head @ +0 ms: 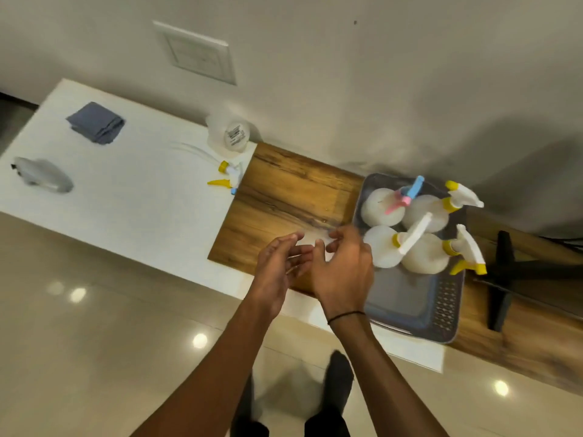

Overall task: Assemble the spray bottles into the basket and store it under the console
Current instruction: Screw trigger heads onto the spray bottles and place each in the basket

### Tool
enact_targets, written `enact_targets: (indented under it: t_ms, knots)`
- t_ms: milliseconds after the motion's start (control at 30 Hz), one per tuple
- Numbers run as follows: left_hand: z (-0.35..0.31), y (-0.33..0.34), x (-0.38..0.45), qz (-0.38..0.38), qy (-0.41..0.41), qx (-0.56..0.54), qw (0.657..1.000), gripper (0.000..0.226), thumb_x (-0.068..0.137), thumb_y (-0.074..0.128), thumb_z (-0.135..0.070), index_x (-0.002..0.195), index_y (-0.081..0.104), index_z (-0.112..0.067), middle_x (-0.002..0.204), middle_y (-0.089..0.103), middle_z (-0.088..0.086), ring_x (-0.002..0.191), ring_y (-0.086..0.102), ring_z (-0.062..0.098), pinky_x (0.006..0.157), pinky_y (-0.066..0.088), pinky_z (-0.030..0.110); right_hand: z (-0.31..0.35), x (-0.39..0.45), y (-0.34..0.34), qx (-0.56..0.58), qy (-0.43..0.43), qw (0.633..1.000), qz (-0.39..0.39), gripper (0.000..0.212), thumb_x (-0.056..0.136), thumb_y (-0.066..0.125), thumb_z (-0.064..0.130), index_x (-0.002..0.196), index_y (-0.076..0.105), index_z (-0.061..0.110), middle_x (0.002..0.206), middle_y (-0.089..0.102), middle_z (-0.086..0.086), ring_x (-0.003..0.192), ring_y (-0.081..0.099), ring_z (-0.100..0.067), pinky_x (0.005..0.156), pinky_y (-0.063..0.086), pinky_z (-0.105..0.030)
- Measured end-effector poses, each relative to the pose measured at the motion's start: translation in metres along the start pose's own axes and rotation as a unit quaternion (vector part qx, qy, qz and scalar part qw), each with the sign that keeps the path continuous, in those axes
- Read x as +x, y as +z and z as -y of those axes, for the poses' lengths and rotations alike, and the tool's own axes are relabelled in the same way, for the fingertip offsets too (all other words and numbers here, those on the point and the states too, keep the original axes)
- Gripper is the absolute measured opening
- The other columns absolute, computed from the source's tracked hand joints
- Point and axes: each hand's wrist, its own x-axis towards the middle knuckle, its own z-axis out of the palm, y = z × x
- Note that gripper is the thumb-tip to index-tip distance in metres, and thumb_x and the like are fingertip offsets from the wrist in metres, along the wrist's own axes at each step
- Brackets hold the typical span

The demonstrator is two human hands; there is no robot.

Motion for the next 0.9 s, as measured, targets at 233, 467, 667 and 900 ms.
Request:
enact_targets:
  t_ms: [233, 467, 667, 900]
  knots:
    - [-0.048, -0.06, 0.029, -0.061, 0.034, -0.027, 0.997, 0.024, 0.107, 0.054, -0.029, 0.114, 0.074, -0.019, 0.1, 0.082, 0.004, 0.088, 0.079, 0.015, 0.08, 0.061, 0.032, 0.068, 0.028, 0.078, -0.02, -0.127, 0.987, 0.095, 0.017, 0.092, 0.063, 0.016, 0.109, 0.061, 0.016, 0.102, 0.069, -0.006, 0.101, 0.063, -0.027, 0.075, 0.058, -0.044]
    - [-0.091, -0.115, 0.054, -0.154, 0.079, -0.048, 0.984, 0.023, 0.101, 0.064, -0.019, 0.117, 0.074, -0.006, 0.101, 0.081, 0.01, 0.085, 0.08, 0.017, 0.07, 0.062, 0.027, 0.124, 0.067, 0.187, -0.143, -0.243, 0.937, 0.207, 0.053, 0.091, 0.055, 0.015, 0.143, 0.044, 0.016, 0.126, 0.056, -0.016, 0.12, 0.049, -0.035, 0.078, 0.044, -0.041]
    - [-0.123, -0.152, 0.073, -0.197, 0.093, 0.001, 0.976, 0.023, 0.101, 0.066, -0.024, 0.119, 0.071, -0.01, 0.105, 0.078, 0.011, 0.083, 0.076, 0.018, 0.074, 0.065, 0.028, 0.135, 0.102, 0.245, -0.246, -0.226, 0.916, 0.223, 0.063, 0.088, 0.067, 0.032, 0.143, 0.04, 0.015, 0.142, 0.047, -0.014, 0.134, 0.042, -0.036, 0.098, 0.041, -0.046]
    - [-0.179, -0.137, 0.127, -0.218, 0.145, 0.077, 0.962, 0.031, 0.098, 0.067, -0.031, 0.123, 0.066, -0.014, 0.112, 0.069, 0.008, 0.097, 0.068, 0.021, 0.078, 0.064, 0.035, 0.118, 0.109, 0.258, -0.295, -0.295, 0.896, 0.15, 0.042, 0.087, 0.061, 0.012, 0.128, 0.053, 0.015, 0.137, 0.049, -0.009, 0.128, 0.044, -0.034, 0.096, 0.038, -0.047]
